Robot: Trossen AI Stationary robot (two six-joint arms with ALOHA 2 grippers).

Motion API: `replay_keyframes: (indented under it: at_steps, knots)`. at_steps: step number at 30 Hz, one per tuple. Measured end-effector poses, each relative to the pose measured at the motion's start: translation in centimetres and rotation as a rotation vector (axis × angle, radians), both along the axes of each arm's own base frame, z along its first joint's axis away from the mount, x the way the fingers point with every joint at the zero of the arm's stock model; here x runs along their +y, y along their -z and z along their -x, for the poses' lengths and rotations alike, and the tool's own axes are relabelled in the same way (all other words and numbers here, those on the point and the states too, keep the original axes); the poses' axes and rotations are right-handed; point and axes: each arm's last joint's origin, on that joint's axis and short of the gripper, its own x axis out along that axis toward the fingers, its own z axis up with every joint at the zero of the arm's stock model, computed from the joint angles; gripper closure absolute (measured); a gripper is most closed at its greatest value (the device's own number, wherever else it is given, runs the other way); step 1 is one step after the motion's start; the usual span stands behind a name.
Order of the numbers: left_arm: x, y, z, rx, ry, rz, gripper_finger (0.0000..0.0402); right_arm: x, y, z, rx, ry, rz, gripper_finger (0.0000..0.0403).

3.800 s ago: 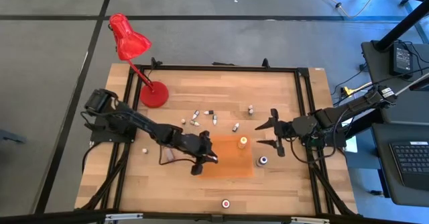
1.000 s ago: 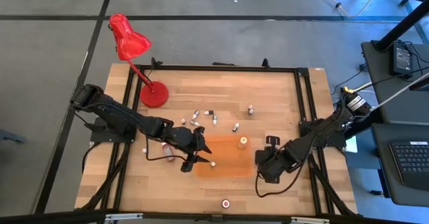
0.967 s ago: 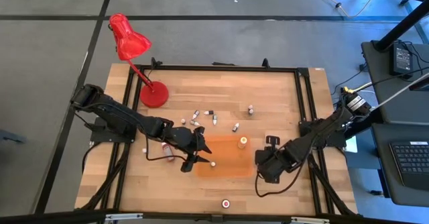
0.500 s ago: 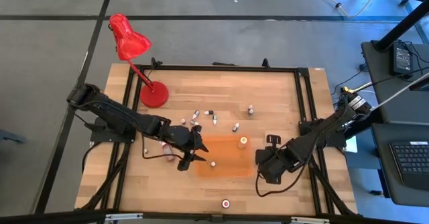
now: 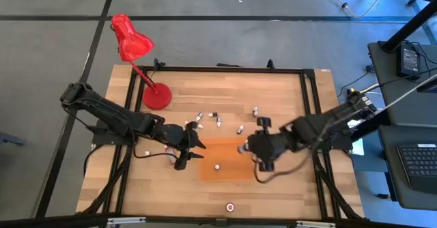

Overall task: Pick & Place food coloring
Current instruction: Put the big blue food coloring bottle into the orange bin

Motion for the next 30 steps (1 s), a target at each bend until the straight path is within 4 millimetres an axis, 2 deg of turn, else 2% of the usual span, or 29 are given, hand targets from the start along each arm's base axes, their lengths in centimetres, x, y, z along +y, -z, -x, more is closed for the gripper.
replay_keyframes:
  at_steps: [4, 8, 12, 17, 22, 30]
  knots:
    - [0.2, 0.4, 0.3, 0.049, -0.072, 0.007, 0.0231, -1.7, 1.6, -2.5, 0.041, -0.025, 0.018, 0.0284]
    - [0.3, 0.9, 0.7, 0.119, -0.129, 0.020, 0.0231, -2.8, 4.2, -4.7, 0.138, -0.049, 0.020, 0.0284]
    - [0.1, 1.2, 1.0, 0.146, -0.153, 0.015, 0.0231, -3.3, 7.0, -6.7, 0.216, -0.067, 0.023, 0.0280]
    - [-0.4, 1.2, 1.2, 0.152, -0.138, 0.007, 0.0231, -3.6, 10.1, -8.2, 0.305, -0.074, 0.050, 0.0281]
    - [-0.8, 1.2, 1.3, 0.151, -0.121, 0.006, 0.0231, -3.5, 11.4, -8.7, 0.341, -0.072, 0.057, 0.0281]
    - [-0.9, 1.2, 1.4, 0.151, -0.116, 0.006, 0.0231, -3.5, 12.0, -8.9, 0.355, -0.067, 0.065, 0.0277]
